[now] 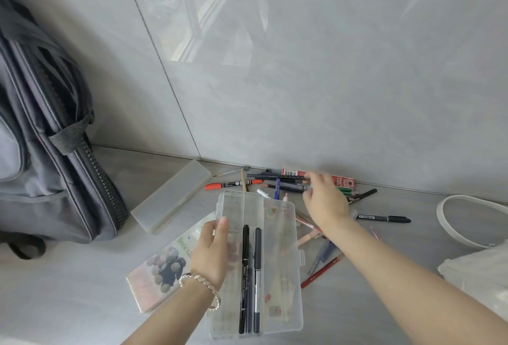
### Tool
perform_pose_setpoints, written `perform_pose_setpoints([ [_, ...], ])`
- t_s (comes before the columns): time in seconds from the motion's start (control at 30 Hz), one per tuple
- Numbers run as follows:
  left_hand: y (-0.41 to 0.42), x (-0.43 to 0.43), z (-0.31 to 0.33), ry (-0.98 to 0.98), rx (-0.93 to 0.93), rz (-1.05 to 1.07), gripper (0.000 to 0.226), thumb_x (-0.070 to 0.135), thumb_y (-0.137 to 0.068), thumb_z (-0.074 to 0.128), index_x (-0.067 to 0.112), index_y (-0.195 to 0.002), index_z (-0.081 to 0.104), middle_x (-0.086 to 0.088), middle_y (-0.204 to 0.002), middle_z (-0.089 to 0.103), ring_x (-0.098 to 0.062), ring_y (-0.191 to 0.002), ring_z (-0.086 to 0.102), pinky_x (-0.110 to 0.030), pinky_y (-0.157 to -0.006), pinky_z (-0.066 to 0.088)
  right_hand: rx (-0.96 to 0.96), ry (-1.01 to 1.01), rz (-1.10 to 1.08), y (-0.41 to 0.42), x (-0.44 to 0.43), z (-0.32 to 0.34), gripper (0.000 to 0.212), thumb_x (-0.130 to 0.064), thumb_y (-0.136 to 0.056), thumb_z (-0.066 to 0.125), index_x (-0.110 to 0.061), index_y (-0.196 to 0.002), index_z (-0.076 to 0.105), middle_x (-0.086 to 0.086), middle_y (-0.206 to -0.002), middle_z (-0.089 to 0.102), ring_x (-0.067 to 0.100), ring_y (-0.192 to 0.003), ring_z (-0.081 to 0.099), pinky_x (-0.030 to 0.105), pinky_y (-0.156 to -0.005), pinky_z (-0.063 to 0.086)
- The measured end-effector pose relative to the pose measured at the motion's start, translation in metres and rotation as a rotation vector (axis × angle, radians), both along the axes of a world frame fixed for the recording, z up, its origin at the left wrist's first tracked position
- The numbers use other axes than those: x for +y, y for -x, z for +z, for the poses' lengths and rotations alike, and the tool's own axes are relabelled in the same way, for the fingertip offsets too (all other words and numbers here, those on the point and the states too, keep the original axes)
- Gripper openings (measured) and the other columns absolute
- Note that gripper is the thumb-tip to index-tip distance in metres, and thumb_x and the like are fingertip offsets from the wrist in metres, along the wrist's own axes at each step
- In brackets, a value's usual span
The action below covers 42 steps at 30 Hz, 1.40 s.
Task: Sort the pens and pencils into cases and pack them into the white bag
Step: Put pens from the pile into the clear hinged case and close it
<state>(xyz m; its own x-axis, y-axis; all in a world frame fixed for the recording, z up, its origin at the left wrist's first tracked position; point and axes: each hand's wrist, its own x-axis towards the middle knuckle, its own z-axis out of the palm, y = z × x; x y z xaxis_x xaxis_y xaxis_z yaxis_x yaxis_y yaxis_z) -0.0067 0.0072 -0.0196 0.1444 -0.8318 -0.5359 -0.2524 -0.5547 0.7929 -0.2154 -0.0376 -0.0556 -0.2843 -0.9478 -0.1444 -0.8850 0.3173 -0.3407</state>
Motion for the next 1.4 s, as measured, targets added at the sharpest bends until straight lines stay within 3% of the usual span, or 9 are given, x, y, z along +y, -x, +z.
perform_pose_setpoints([
  [0.17,0.012,0.003,-0.001,0.011,0.006,-0.068,0.033,0.039,-0.096,0.034,0.012,-0.11,0.049,-0.007,-0.07,0.058,-0.017,-0.059,0.055,-0.025,-0.05,0.043,-0.754,0.268,-0.054,-0.035,0.013,0.059,0.02,-0.016,-0.093,0.051,-0.015,-0.112,0.058,-0.017,-0.073,0.059,-0.005,-0.064,0.052,0.01,-0.068,0.043],
  [0.37,0.026,0.01,0.005,0.126,0.011,-0.162,0.026,0.034,-0.096,0.034,0.017,-0.095,0.053,-0.005,-0.072,0.058,-0.017,-0.061,0.056,-0.01,-0.046,0.042,-0.403,0.124,0.174,-0.069,0.046,0.064,0.029,-0.03,-0.092,0.052,-0.025,-0.12,0.055,-0.005,-0.115,0.062,0.013,-0.105,0.058,0.025,-0.083,0.044],
  [0.53,0.026,0.019,0.007,0.155,0.064,-0.183,0.021,0.031,-0.096,0.035,0.026,-0.082,0.05,-0.008,-0.068,0.055,-0.016,-0.055,0.053,-0.011,-0.039,0.041,-0.261,0.189,0.208,-0.067,0.051,0.057,0.03,-0.029,-0.086,0.061,-0.024,-0.116,0.06,-0.003,-0.114,0.044,0.015,-0.096,0.056,0.025,-0.068,0.041],
  [0.7,0.023,0.02,0.004,0.154,0.066,-0.17,0.021,0.032,-0.096,0.035,0.028,-0.078,0.046,-0.006,-0.064,0.055,-0.018,-0.054,0.053,-0.013,-0.039,0.041,-0.799,0.329,-0.067,-0.067,0.049,0.063,0.018,-0.022,-0.098,0.038,-0.025,-0.102,0.055,-0.003,-0.097,0.045,-0.01,-0.079,0.046,0.007,-0.077,0.036],
  [0.83,0.028,0.024,0.001,0.167,0.077,-0.201,0.02,0.032,-0.095,0.036,0.025,-0.082,0.049,-0.007,-0.068,0.055,-0.021,-0.06,0.053,-0.018,-0.05,0.045,-1.17,0.425,-0.215,-0.083,0.048,0.053,0.034,-0.006,-0.099,0.033,-0.03,-0.091,0.056,0.003,-0.089,0.061,0.002,-0.079,0.062,0.015,-0.049,0.046],
  [0.93,0.031,0.027,-0.003,0.188,0.056,-0.219,0.022,0.033,-0.095,0.035,0.02,-0.09,0.052,0.0,-0.072,0.057,-0.018,-0.069,0.055,-0.021,-0.067,0.045,-0.981,0.567,-0.118,-0.091,0.056,0.039,0.029,-0.013,-0.096,0.036,-0.03,-0.089,0.059,-0.001,-0.103,0.063,0.012,-0.098,0.063,0.017,-0.075,0.051],
  [1.03,0.033,0.029,-0.002,0.182,0.075,-0.236,0.025,0.031,-0.095,0.035,0.019,-0.081,0.051,0.001,-0.068,0.056,-0.019,-0.069,0.055,-0.028,-0.068,0.044,-0.76,0.636,0.078,-0.086,0.061,0.031,0.027,-0.011,-0.09,0.035,-0.025,-0.094,0.058,-0.004,-0.105,0.06,0.006,-0.118,0.051,0.01,-0.098,0.037],
  [1.2,0.036,0.026,0.001,0.23,0.065,-0.277,0.028,0.027,-0.096,0.037,0.018,-0.072,0.048,0.004,-0.062,0.051,-0.001,-0.055,0.051,-0.01,-0.053,0.041,-0.303,0.579,0.263,-0.068,0.063,0.02,0.024,-0.01,-0.087,0.042,-0.011,-0.098,0.063,0.005,-0.113,0.065,0.013,-0.126,0.039,0.03,-0.107,0.028],
  [1.4,0.041,0.013,-0.004,0.238,0.063,-0.375,0.024,0.028,-0.096,0.037,0.013,-0.098,0.056,0.002,-0.08,0.059,0.015,-0.057,0.051,0.0,-0.059,0.04,-0.375,0.357,0.167,-0.04,0.064,0.034,0.033,-0.029,-0.083,0.053,-0.02,-0.115,0.057,-0.002,-0.129,0.051,0.008,-0.13,0.034,0.024,-0.108,0.027],
])
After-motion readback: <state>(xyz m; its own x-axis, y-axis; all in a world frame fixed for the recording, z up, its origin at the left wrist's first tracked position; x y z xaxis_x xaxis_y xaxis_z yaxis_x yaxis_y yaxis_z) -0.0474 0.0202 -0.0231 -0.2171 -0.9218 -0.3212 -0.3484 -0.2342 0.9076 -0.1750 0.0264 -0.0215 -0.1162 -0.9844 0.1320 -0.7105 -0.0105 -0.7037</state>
